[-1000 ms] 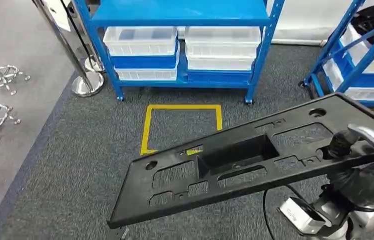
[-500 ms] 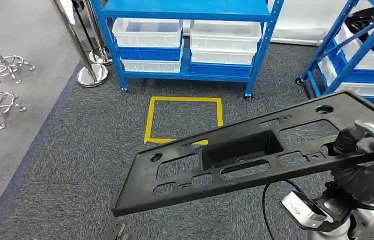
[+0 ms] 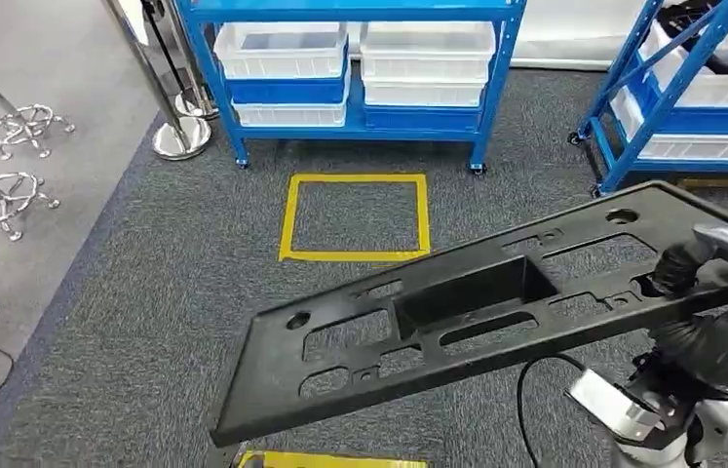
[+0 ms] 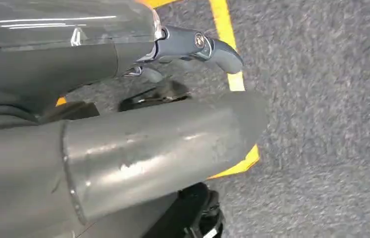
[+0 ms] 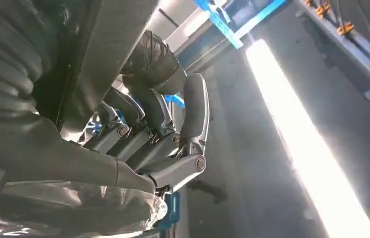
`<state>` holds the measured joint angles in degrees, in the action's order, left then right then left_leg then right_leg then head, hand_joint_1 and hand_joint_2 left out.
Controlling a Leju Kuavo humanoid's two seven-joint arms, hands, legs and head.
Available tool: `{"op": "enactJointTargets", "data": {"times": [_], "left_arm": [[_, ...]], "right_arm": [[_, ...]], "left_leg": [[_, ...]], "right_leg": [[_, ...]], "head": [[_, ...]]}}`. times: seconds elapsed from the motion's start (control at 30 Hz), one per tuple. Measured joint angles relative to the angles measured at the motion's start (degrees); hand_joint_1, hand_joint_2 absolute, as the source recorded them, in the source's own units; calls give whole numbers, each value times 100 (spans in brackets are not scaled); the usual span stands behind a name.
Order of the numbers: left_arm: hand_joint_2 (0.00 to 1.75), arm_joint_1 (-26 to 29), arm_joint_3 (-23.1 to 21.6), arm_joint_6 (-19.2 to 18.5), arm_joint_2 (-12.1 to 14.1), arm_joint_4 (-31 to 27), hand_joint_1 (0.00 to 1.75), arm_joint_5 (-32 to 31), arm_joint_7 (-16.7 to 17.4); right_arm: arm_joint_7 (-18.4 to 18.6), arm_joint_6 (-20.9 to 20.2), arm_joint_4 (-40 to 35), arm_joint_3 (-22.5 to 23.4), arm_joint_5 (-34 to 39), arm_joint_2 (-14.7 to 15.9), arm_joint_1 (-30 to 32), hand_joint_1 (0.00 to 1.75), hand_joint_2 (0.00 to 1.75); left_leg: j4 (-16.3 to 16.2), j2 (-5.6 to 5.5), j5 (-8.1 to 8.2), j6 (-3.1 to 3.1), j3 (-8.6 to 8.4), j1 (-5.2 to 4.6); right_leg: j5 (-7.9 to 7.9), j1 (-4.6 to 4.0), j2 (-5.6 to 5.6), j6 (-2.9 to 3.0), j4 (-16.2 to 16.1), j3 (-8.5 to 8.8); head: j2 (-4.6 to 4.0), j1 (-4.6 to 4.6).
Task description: Take the parts from the cabinet and place them on the table.
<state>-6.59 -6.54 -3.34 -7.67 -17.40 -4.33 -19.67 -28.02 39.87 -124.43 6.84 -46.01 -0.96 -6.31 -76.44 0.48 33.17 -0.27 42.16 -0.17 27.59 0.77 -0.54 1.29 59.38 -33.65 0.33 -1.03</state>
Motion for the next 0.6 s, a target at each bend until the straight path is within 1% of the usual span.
{"op": "enactJointTargets", "data": {"times": [0.03,0.07,0.1,0.13,0.17,0.2,0.23,0.27,0.3,0.33,0.37,0.4,0.43,0.47,0.5,0.53,0.57,0.6], "left_arm": [[0,1,-2,0,0,0,0,0,0],[0,-1,-4,0,2,0,0,0,-2],[0,-5,-4,4,2,0,0,0,-2],[0,-16,-4,7,2,0,0,0,-4],[0,-32,-4,11,7,0,0,0,-2],[0,-46,-4,11,7,0,0,0,0],[0,-46,-9,11,7,0,0,0,0],[0,-37,-17,11,7,0,0,0,11],[0,-24,-22,11,7,0,0,-2,13],[0,-24,-26,11,-7,0,0,0,15],[0,-36,-31,9,-7,0,0,-2,17],[0,-38,-37,9,-9,0,0,-2,24],[0,-34,-44,7,-15,0,0,-2,26],[0,-28,-48,7,-17,0,0,-2,26],[0,-25,-48,7,-17,0,0,-2,28],[0,-25,-50,9,-17,0,0,-7,31],[0,-26,-55,7,-24,0,0,-13,46],[0,-29,-59,7,-24,0,0,-33,57]], "right_arm": [[0,0,0,-9,0,46,11,175,175],[0,2,0,-15,0,72,16,175,175],[0,2,0,-17,0,96,21,175,175],[-2,2,-2,-22,9,131,30,175,175],[-2,2,-2,-24,22,155,35,175,175],[-4,2,-2,-30,28,190,46,175,175],[-13,2,-2,-33,31,205,55,175,175],[-20,2,-4,-35,31,227,72,175,175],[-22,2,-20,-35,31,247,90,175,175],[-22,2,-22,-35,31,273,107,175,175],[-22,2,-30,-35,31,286,110,175,175],[-20,2,-31,-35,35,304,113,175,175],[-20,2,-31,-35,35,315,129,175,175],[-20,2,-31,-35,35,321,148,175,175],[-20,2,-31,-35,35,328,162,175,175],[-28,2,-31,-35,33,332,172,175,175],[-48,2,-33,-35,31,334,174,175,175],[-61,2,-42,-35,31,334,184,175,175]], "left_leg": [[73,-1,-198,20,-139,-2],[388,-1,-428,50,-424,-10],[874,-2,-560,91,-803,-28],[1419,-23,-508,146,-1204,-56],[1835,-24,-348,197,-1448,-85],[1976,-24,-290,201,-1517,-94],[1986,-24,-306,221,-1475,-113],[2003,-23,-336,257,-1460,-125],[2139,-11,-451,310,-1466,-90],[2180,30,-529,330,-1494,-66],[2202,24,-583,386,-1434,-67],[2189,27,-634,421,-1366,-71],[2173,31,-667,419,-1297,-77],[2139,33,-704,417,-1209,-81],[2088,35,-731,407,-1123,-81],[2031,35,-748,397,-1040,-80],[1958,35,-759,381,-953,-74],[1872,34,-757,375,-872,-69]], "right_leg": [[-52,-3,1,-6,14,-86],[-102,-3,3,-14,30,-162],[-140,-3,6,-22,33,-203],[-177,7,3,-35,32,-214],[-213,-9,0,-77,35,-229],[-261,9,-13,-118,23,-234],[-304,21,-17,-146,2,-245],[-351,28,-19,-187,-27,-242],[-367,-14,-9,-226,-34,-240],[-238,11,4,-231,57,-295],[64,-4,18,-232,300,-385],[369,0,41,-247,666,-517],[617,5,53,-264,1074,-644],[767,11,53,-291,1464,-753],[722,21,51,-312,1627,-758],[572,44,49,-336,1543,-644],[371,72,44,-355,1243,-413],[203,100,35,-373,799,-105]], "head": [[0,-2],[0,-2],[0,-2],[0,-2],[0,0],[0,0],[0,-2],[0,-2],[0,2],[0,0],[0,6],[0,2],[0,4],[0,2],[0,2],[0,2],[0,2],[0,2]]}}
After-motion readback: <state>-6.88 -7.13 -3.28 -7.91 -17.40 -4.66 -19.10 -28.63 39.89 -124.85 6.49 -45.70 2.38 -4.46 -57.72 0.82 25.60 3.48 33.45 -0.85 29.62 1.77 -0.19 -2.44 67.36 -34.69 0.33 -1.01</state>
